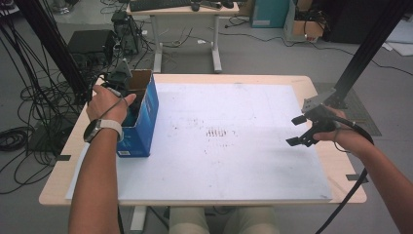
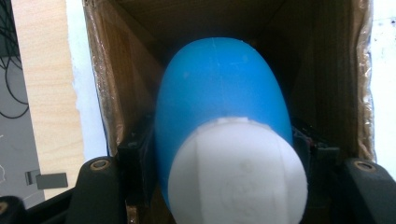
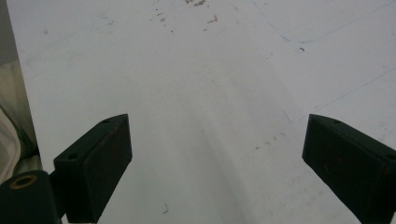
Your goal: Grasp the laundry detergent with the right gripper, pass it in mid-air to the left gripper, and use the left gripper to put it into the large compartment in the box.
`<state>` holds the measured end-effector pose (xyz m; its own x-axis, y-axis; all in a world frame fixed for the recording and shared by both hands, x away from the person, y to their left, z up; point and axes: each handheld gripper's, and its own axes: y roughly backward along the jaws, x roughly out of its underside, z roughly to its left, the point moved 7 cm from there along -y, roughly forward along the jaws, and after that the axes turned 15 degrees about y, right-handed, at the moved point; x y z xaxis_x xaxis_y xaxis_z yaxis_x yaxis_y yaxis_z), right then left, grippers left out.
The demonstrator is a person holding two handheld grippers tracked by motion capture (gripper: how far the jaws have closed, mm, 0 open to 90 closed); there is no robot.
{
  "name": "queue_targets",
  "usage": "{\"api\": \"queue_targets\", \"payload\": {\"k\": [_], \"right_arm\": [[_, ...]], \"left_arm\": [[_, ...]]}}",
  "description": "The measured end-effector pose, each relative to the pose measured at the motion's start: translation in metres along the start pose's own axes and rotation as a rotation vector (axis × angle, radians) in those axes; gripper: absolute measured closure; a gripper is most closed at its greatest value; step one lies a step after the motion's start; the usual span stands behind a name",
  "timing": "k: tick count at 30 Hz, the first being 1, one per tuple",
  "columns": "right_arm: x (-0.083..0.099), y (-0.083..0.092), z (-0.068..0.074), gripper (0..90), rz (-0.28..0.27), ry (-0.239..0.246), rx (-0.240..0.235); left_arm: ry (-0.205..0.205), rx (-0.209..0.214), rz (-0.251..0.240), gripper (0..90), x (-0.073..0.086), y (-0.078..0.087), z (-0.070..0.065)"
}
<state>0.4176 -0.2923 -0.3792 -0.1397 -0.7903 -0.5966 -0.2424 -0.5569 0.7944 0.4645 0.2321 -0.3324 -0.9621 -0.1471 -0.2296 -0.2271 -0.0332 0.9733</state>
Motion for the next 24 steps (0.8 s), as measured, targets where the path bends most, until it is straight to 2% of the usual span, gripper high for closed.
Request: {"api": "queue_targets", "payload": {"k": [5,24], "right_arm": [[0.0004,0.0002,0.0002,8.3,0.005,0.001,-0.002],[0.0008,0.0002,0.0002,8.3,0.006,0.001,-0.002]], "left_arm": [[0.011,0.002,-0.001,37.1,0.0002,-0.0003,-0.0006],[0.012,0.004,0.002,37.0,0.0005,0.0000,-0.0002]]}}
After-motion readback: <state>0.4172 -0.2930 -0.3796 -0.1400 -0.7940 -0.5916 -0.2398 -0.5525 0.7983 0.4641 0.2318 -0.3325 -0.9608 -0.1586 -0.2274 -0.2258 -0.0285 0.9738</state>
